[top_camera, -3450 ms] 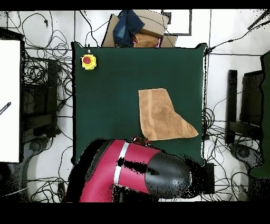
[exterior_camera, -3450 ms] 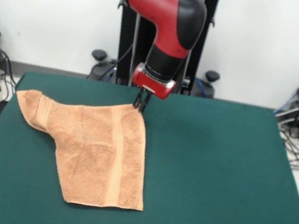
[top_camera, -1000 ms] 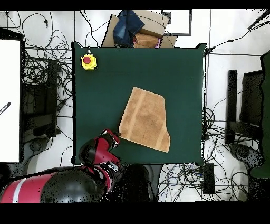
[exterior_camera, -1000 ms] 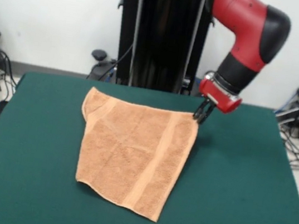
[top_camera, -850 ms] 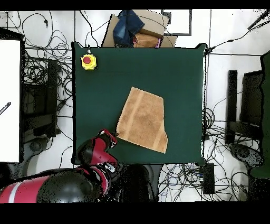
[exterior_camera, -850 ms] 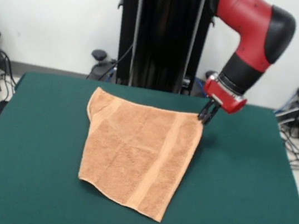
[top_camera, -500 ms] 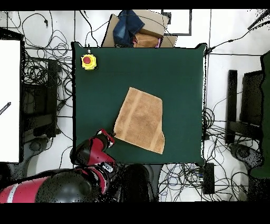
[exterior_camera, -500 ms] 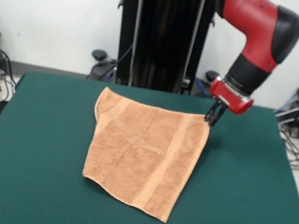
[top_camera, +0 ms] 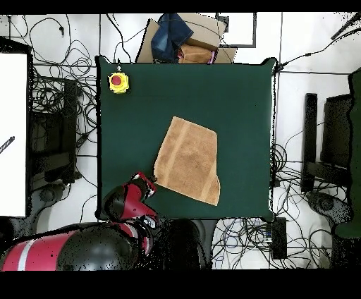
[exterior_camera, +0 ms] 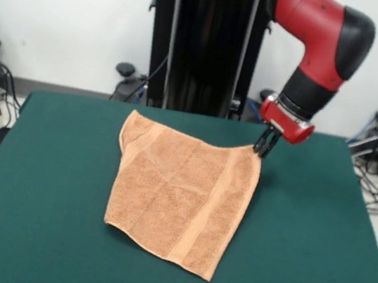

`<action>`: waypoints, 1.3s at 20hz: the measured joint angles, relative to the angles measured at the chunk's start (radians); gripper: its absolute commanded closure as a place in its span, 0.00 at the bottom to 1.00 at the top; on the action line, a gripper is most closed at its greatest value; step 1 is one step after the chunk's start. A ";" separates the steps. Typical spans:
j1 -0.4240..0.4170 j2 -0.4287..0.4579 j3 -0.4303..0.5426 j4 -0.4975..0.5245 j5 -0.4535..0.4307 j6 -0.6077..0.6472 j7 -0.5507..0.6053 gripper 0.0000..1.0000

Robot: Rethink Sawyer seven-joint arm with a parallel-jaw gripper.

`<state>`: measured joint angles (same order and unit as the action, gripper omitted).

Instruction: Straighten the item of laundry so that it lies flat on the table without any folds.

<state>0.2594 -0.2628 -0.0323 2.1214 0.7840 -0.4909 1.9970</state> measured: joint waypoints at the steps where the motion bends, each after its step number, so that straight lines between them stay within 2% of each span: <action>1: 0.006 -0.001 0.000 0.000 0.011 0.000 0.000 1.00; 8: 0.075 -0.021 0.002 0.001 0.135 0.001 0.000 1.00; 12: 0.121 -0.028 0.004 0.001 0.234 0.006 0.000 1.00; 13: 0.146 -0.034 0.008 0.001 0.300 0.013 0.000 1.00; 15: 0.164 -0.039 0.012 0.001 0.350 0.018 0.000 1.00; 16: 0.183 -0.045 0.023 0.001 0.416 0.020 0.000 1.00; 20: 0.209 -0.060 0.058 0.001 0.530 0.020 0.000 1.00; 26: 0.220 -0.083 0.109 0.001 0.615 0.020 0.000 1.00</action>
<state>0.4797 -0.3461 0.0767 2.1229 1.3987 -0.4708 1.9968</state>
